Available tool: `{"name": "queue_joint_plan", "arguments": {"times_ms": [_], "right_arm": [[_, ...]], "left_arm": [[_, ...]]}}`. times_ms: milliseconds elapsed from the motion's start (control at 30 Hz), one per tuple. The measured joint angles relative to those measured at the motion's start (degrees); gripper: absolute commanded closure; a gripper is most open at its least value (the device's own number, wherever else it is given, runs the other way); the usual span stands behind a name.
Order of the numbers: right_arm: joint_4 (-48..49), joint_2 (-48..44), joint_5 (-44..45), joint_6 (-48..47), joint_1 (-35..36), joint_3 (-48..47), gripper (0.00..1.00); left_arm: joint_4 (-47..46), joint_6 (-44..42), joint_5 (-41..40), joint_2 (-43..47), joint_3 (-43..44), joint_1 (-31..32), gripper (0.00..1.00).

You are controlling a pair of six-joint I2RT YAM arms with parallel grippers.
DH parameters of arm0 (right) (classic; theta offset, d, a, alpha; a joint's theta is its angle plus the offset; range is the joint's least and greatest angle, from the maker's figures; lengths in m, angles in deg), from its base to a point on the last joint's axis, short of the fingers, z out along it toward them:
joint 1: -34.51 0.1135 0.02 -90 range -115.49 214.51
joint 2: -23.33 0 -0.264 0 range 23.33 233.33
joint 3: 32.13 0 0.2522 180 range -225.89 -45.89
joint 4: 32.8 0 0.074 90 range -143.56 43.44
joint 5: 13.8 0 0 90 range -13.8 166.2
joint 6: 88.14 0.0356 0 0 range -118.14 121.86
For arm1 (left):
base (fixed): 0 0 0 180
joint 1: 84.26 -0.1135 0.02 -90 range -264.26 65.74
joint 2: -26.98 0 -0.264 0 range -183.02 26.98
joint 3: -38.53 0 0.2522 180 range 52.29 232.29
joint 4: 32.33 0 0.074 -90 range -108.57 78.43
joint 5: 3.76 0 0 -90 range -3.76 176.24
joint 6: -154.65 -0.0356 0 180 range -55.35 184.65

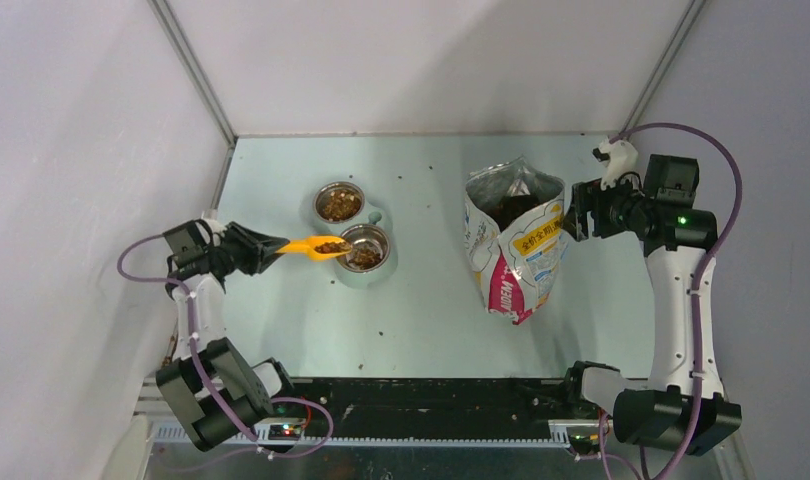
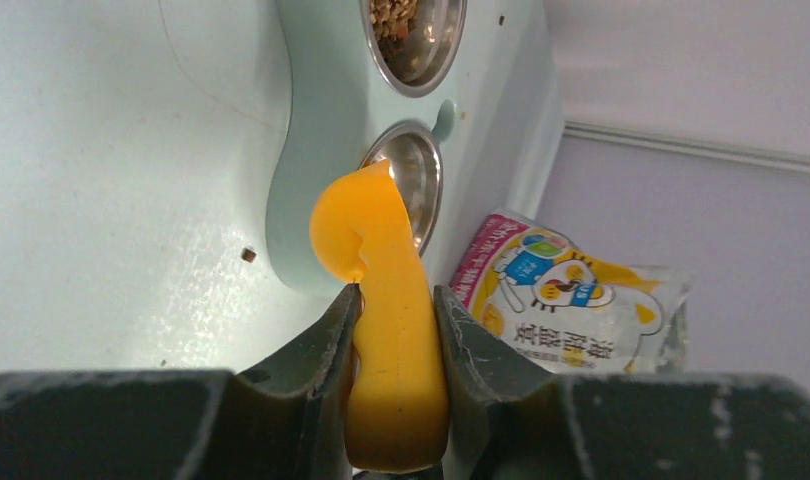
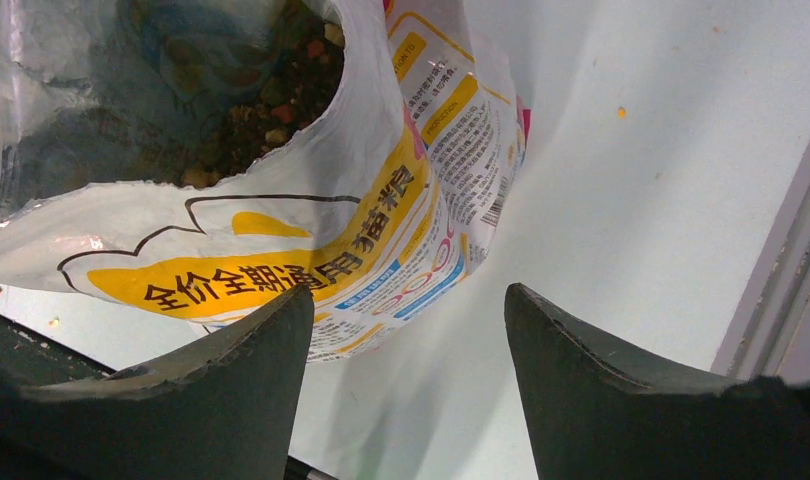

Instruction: Serve the pet food

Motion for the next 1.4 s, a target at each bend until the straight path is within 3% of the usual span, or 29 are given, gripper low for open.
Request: {"name": "queue_joint_plan", "arguments": {"times_ms": [467, 967, 1400], "right_arm": [[0.4, -2.3, -0.3, 0.5, -0.4, 0.2, 0.27], [0.2, -3.9, -0.3, 0.7, -1.4, 0.2, 0.27], [0.3, -4.1, -0.7, 0.9, -2.1, 0.3, 0.27]], "left_arm": [[9.8, -13.1, -6.6, -2.1, 9.6, 8.8, 1.0], [15.8, -27.8, -17.3, -6.2, 20.6, 22.7, 1.0], [18.4, -34.1, -22.7, -10.5, 26.3, 31.4, 1.0]]}}
